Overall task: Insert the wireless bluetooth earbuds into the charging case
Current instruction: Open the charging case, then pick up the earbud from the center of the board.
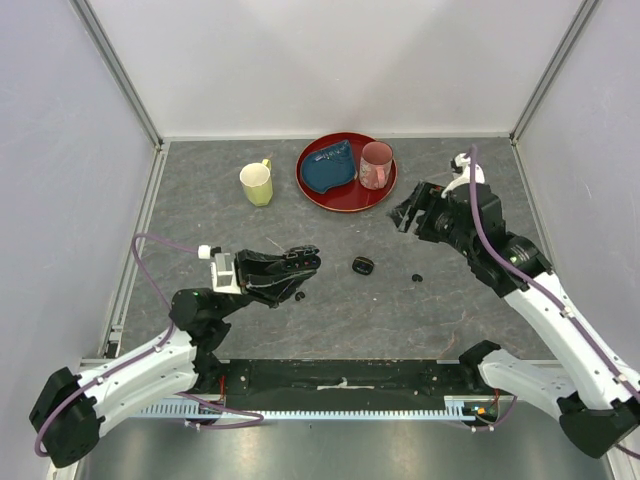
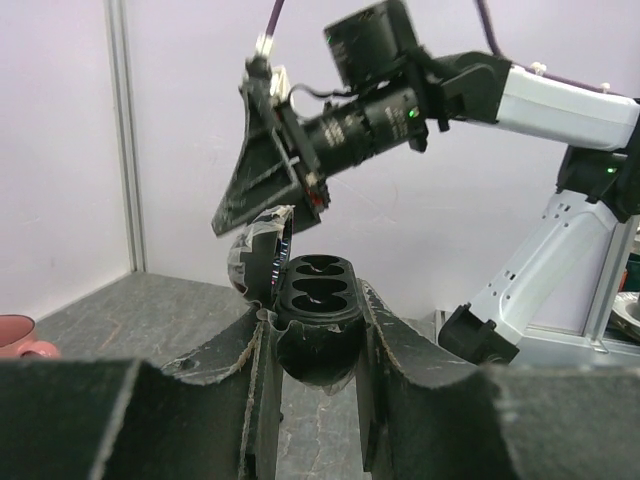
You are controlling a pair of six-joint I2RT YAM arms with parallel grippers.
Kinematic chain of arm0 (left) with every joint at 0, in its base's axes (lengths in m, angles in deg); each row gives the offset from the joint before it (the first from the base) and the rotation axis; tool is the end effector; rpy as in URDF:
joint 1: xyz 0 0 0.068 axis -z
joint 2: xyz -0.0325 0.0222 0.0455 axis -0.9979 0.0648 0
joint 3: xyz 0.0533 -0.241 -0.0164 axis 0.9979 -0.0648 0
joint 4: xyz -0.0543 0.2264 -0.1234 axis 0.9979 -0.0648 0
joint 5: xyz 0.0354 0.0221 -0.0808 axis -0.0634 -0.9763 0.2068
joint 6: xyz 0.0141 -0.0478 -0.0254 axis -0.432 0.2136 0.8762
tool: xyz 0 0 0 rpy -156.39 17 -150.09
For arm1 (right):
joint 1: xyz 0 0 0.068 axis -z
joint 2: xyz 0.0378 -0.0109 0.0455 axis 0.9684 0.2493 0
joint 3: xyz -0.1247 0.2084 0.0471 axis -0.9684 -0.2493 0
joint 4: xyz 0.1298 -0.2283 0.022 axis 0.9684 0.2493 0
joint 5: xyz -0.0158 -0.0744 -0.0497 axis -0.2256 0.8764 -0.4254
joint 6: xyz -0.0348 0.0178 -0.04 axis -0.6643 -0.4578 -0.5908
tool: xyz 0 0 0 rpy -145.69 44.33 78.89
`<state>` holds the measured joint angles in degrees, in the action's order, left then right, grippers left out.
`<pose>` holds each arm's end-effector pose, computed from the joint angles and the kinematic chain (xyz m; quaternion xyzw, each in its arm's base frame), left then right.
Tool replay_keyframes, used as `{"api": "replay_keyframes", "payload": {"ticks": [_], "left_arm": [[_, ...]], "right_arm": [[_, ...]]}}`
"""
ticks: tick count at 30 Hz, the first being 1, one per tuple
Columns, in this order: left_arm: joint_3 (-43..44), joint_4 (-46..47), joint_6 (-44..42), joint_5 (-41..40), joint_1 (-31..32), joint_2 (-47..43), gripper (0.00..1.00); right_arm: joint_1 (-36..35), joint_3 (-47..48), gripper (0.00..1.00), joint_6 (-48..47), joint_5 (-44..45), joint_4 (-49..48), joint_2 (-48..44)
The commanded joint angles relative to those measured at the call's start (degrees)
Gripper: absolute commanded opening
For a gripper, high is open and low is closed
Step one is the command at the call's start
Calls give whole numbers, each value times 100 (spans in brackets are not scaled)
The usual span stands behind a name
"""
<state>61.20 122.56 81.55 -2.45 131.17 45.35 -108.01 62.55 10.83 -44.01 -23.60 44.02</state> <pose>0.1146 -0.1362 0.2776 0.2801 0.3873 -0.5401 0.6927 0.1895 0.1163 0.3673 0.0730 0.8287 0.2925 0.4715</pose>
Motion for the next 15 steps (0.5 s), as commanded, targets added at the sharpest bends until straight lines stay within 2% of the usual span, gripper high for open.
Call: {"api": "replay_keyframes", "payload": {"ticks": [1,7,15], "left_arm": [[-68,114,107,-243,38,-139,2],[-270,219,283,-541,38,-333,2],[-385,228,319,-665,29,-456,2]], "right_arm": [[1052,-657,78,-667,6,772,105],[2425,-1589,75,-967,-1401,447,342],[2805,-2170,70,-1081,-1736,96,834]]}}
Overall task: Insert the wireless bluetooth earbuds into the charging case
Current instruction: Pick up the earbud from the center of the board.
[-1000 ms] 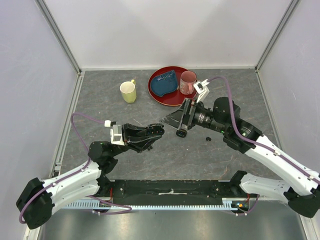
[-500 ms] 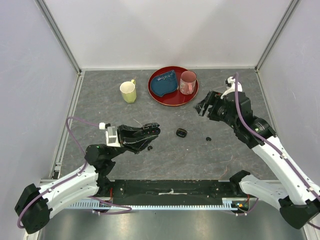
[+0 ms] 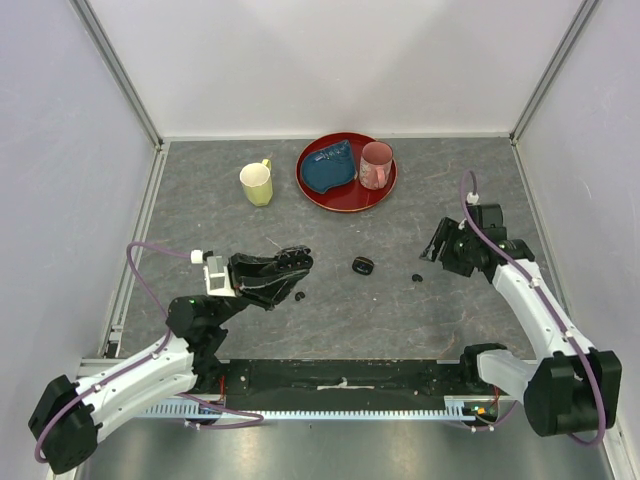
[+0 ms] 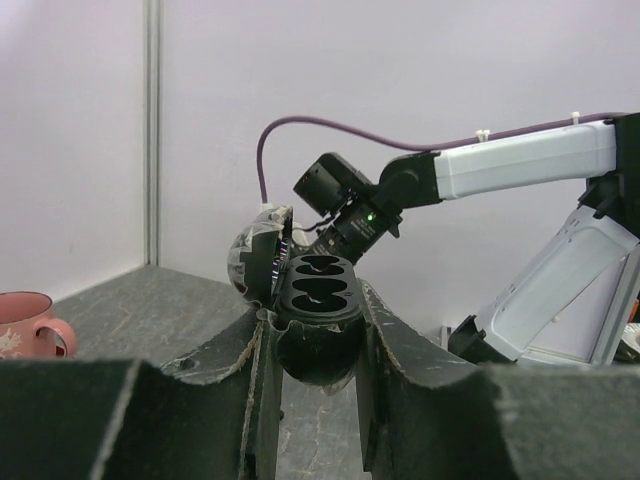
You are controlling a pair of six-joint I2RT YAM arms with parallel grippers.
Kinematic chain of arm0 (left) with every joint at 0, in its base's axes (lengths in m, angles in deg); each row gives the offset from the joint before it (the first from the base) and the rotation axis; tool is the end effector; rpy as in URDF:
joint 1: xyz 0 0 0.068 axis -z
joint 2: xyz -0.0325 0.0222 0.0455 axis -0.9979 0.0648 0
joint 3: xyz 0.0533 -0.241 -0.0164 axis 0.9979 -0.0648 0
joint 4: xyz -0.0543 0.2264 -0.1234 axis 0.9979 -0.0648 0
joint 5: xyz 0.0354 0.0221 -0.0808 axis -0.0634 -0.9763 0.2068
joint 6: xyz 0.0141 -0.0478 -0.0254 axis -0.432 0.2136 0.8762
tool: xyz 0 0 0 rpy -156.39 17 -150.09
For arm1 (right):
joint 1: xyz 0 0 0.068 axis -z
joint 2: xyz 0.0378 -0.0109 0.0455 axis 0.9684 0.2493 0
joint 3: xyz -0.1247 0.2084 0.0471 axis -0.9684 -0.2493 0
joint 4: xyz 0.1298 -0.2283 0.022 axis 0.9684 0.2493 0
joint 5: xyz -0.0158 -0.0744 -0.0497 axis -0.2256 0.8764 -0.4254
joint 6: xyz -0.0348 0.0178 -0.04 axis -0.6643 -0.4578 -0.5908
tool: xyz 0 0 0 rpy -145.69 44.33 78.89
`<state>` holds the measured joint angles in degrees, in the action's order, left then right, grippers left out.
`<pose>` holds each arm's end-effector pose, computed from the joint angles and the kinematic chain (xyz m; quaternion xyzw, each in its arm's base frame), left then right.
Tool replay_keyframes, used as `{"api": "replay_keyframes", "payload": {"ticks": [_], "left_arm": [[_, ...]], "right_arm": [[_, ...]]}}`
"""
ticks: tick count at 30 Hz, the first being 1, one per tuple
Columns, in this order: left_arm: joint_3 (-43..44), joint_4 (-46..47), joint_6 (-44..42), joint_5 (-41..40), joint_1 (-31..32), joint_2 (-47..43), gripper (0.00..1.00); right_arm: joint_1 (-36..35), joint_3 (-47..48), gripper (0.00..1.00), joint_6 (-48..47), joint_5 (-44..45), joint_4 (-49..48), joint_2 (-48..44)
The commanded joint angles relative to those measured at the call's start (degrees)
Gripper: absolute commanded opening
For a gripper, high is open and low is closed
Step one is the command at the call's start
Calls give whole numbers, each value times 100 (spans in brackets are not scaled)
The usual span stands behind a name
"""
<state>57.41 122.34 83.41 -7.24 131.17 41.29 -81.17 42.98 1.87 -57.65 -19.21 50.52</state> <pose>0.1099 -0.1274 0.2665 0.2386 0.4025 -0.5396 0.6999 0.2280 0.0280 0.2220 0.1778 0.9296 0.1627 0.2787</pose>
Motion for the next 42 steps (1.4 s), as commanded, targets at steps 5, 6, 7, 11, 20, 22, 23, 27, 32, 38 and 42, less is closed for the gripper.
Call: {"api": "replay_keyframes", "payload": {"ticks": [5,6,7,11,20,22,23,27,32,38,42], "left_arm": [[160,-48,36,-11,29,-32,2],[178,-84,10,-2,29,-23,2],[196,-145,-25,-2,29,-23,2],[275,-233,-95,7,29,-23,2],[363,-462,-139,51,29,21,2],[371,-506,-131,42,29,21,2],[380,-515,-139,51,29,12,2],[372,-585,-122,42,29,12,2],[380,-576,-113,16,29,73,2],[424,-576,-87,42,29,179,2],[424,-576,-52,60,29,197,2]], "right_arm": [[165,-574,63,-168,-522,-817,554],[174,-592,61,-168,-531,-862,616],[157,-610,61,-168,-548,-915,721],[191,-724,57,-150,-601,-1292,1011],[227,-768,50,-10,-530,-1838,1539],[235,-777,49,17,-583,-1908,1627],[235,-777,48,26,-575,-1909,1644],[235,-847,46,8,-461,-1943,1688],[235,-952,42,-18,-487,-2049,1829],[227,-1084,36,-18,-557,-2172,1838],[227,-1155,34,-27,-671,-2225,1829]]}}
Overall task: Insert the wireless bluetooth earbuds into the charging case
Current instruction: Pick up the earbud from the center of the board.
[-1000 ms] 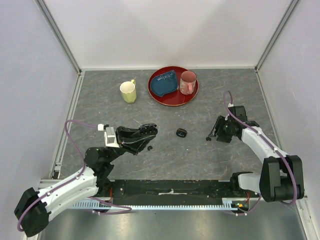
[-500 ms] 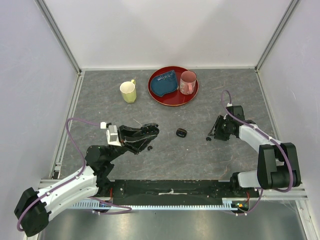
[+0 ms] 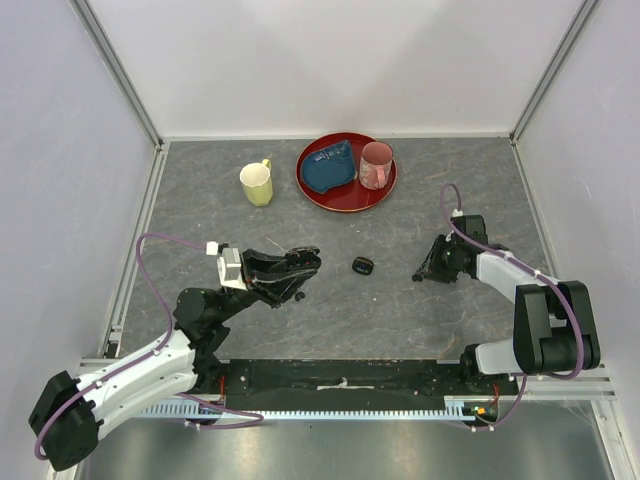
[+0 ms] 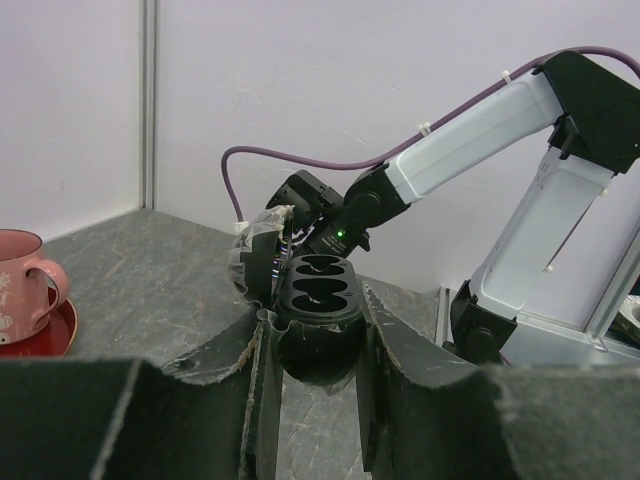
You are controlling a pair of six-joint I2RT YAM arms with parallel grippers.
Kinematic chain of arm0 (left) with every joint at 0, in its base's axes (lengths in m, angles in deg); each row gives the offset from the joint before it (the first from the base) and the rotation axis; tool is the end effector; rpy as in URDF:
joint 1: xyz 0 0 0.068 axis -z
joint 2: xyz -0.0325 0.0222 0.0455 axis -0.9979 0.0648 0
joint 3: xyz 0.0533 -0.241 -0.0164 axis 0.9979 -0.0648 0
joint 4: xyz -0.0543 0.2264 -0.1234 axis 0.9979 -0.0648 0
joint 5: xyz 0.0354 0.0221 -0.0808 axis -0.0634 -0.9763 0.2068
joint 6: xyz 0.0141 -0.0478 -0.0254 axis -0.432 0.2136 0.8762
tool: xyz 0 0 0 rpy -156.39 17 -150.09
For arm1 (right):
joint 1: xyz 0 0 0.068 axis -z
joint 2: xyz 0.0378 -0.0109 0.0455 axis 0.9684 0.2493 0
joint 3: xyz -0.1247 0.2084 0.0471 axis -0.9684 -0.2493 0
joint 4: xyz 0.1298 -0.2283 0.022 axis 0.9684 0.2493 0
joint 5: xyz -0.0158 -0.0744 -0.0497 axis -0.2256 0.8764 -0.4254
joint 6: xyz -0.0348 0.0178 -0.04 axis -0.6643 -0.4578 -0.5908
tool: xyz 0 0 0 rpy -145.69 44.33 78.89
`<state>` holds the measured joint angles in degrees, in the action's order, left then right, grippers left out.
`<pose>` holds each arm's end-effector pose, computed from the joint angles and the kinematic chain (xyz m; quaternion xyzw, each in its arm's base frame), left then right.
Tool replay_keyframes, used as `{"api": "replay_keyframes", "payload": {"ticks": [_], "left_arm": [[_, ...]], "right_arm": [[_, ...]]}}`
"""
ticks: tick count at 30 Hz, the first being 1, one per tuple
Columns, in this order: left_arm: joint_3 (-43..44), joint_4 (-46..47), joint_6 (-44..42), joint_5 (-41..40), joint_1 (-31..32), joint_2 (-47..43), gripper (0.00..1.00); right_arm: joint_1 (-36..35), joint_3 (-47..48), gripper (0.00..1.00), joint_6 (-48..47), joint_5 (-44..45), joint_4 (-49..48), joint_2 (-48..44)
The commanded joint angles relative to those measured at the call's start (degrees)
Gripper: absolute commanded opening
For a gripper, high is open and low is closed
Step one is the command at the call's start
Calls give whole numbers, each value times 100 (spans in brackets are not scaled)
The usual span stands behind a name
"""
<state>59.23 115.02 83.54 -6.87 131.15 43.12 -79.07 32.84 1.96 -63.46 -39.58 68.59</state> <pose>0.1185 -0.1362 0.2605 0.2473 0.4572 -0.5329 0.6677 0.2503 0.0248 0.1199 0.1912 0.9420 0.1866 0.2032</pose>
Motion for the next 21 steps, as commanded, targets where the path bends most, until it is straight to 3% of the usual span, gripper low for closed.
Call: {"api": "replay_keyframes", "payload": {"ticks": [1,21], "left_arm": [[234,156,-65,22,31,22,2],[234,138,58,5,31,110,2]], "right_arm": [[17,-175,34,-36,-99,-188,30],[17,-457,27,-18,-336,-214,-277]]}}
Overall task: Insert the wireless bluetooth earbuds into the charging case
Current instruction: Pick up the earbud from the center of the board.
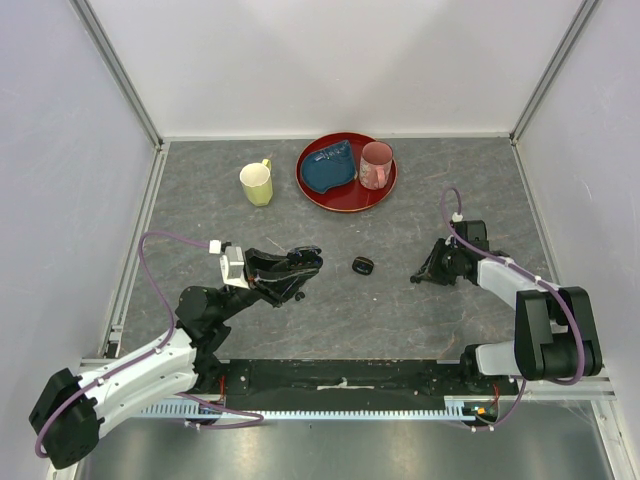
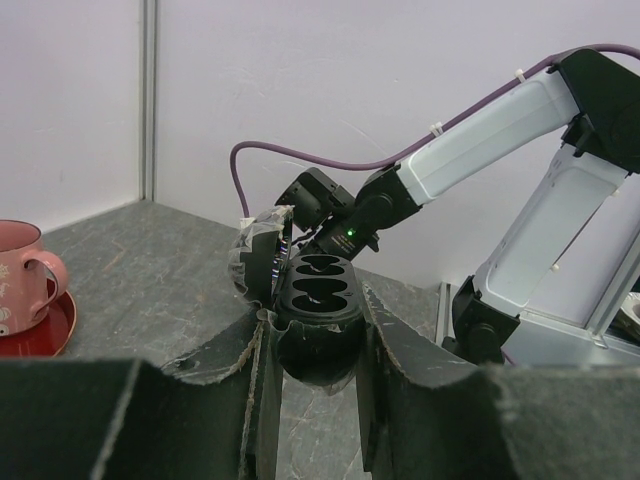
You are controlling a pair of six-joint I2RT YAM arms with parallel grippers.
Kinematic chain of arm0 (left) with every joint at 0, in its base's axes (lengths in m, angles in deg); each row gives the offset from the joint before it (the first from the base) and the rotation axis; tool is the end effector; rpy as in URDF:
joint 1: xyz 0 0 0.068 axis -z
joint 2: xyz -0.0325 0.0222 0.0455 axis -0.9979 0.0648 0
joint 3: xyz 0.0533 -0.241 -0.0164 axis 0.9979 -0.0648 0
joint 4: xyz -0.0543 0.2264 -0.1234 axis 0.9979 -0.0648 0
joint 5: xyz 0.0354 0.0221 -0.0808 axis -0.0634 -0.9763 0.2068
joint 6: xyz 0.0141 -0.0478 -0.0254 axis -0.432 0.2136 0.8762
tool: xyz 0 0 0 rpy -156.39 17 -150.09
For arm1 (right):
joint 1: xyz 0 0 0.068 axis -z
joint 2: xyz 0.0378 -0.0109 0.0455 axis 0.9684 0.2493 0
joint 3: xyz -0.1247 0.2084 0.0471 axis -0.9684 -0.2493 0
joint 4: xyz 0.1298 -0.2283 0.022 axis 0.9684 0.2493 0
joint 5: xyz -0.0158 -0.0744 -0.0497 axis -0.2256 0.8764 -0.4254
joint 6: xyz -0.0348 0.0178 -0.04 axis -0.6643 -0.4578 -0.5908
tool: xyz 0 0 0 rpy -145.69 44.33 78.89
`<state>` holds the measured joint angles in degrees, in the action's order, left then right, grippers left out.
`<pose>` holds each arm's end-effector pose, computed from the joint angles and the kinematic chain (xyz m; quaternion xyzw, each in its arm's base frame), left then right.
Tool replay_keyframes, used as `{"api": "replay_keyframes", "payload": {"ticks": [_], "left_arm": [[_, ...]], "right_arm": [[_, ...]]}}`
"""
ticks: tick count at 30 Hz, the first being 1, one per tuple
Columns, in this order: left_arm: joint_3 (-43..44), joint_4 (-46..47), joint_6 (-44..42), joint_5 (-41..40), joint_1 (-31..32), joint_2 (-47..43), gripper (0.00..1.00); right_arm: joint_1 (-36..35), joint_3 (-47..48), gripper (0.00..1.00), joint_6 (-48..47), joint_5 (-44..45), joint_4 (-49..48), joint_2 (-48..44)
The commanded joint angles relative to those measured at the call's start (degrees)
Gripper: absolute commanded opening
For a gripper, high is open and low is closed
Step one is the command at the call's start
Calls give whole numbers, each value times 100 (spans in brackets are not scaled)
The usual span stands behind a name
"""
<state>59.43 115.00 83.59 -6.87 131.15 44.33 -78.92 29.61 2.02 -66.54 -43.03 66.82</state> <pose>0.1207 -0.1384 0.2583 0.2479 0.4649 -0.5318 0.6630 0.2428 0.0257 0.1154 0.1822 0.9360 0.2150 0.2111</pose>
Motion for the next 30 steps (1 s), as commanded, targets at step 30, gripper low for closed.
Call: {"api": "replay_keyframes", "payload": {"ticks": [30], "left_arm": [[197,140,133,-83,31,104,2]], "right_arm": [[2,-1153,22,1303,-449,-836,-1111]]}}
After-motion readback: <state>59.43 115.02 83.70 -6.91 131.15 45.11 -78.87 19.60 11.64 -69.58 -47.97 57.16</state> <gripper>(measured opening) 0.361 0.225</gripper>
